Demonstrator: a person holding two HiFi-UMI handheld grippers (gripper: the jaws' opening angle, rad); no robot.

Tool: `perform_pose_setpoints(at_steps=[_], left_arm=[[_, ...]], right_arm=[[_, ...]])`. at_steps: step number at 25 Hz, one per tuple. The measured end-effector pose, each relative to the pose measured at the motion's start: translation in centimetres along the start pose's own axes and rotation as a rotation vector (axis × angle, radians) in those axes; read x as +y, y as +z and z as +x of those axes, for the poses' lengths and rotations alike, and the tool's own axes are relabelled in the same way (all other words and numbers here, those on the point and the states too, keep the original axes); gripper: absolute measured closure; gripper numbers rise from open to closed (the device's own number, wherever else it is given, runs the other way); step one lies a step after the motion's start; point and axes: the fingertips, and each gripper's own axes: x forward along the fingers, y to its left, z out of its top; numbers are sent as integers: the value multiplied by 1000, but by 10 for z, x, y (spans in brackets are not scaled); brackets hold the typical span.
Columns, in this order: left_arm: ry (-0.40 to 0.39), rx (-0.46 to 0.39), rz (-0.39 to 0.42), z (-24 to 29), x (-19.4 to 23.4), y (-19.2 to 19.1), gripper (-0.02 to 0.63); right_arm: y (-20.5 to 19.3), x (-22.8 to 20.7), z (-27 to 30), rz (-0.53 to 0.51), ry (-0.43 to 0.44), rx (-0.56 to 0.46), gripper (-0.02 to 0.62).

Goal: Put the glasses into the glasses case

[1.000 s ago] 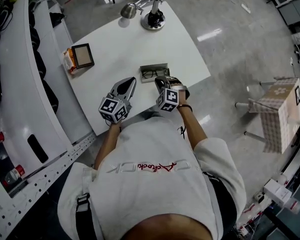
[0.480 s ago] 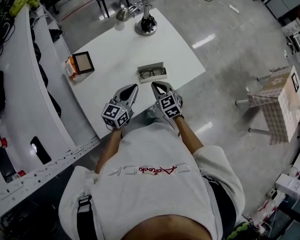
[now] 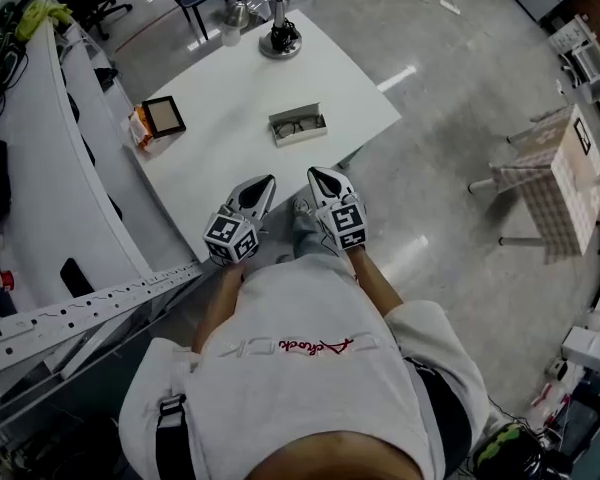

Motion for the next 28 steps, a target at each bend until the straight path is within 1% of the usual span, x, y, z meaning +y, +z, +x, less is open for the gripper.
perform_pose_setpoints(at_steps=[3,10,17,20,28], left_arm=[[-11,7,3,-14,-13,-8,581],[-29,12,5,-34,-36,-18,580],[-28,6,2,-38,-58,-27,580],[-28,5,5,-37,-73,-30,581],[-23,-2,9,-43,-130,-42,580]], right_arm=[[0,14,-20,13,-15,-24,584],[-1,38,-51,-9,-30,-37,586],[6,38,-80,-15,-51,-72,586],[10,38,-97,-16,-43,-84,586],[-7,40,-155,-21,-33,-66,588]])
